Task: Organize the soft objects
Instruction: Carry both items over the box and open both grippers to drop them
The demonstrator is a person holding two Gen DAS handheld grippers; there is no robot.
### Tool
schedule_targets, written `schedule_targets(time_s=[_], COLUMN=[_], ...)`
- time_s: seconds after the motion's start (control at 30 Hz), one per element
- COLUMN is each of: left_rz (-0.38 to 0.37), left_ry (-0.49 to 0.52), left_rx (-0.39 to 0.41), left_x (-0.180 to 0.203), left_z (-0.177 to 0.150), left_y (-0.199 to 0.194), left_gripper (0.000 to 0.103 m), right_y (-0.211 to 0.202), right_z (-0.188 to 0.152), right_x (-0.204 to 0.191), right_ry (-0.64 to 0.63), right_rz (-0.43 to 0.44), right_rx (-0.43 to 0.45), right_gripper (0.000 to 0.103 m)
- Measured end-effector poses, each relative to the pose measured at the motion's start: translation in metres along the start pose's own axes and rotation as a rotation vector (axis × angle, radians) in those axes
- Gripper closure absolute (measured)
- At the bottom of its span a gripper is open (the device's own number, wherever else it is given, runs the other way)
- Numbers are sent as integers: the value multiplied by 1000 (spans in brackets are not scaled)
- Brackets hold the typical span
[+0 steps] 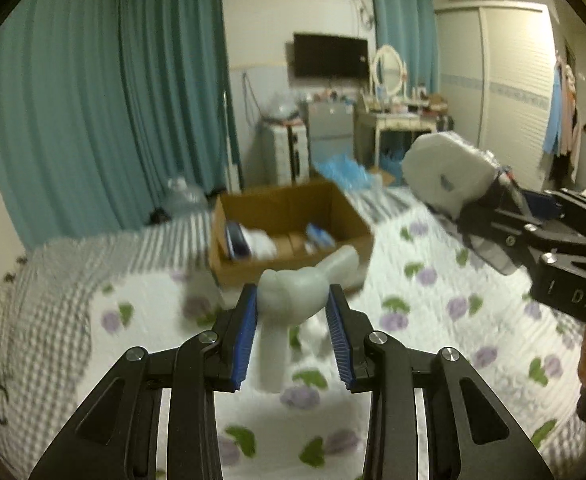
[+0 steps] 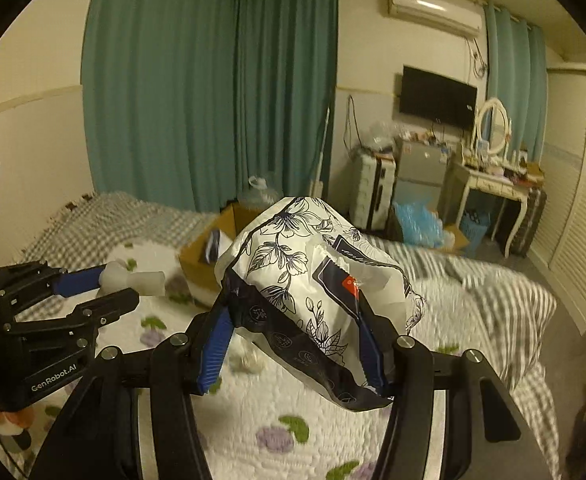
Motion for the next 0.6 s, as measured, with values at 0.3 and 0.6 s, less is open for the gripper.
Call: schedule_targets(time_s=[0.3,0.6], left_rz=[69,71], left_ry=[23,10], left_rx=[51,3], left_x=[-40,-78], left_z=[62,78], left_y=[26,140], left_gripper=[69,69], right_y=[64,203], right_z=[74,74], right_x=[-20,-11], right_ry=[-4,44], right_rz=[74,97], right_rx=[23,-78], right_gripper=[47,47])
Point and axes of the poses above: each gripper's, at about its wrist camera, not at the fingertips, and y roughly the way its jaws point, x to its right, z to its top, the point moved 3 cm from there along y, roughly the way its jaws point, and after that the axes turned 15 degrees about y, right-handed, at the moved point
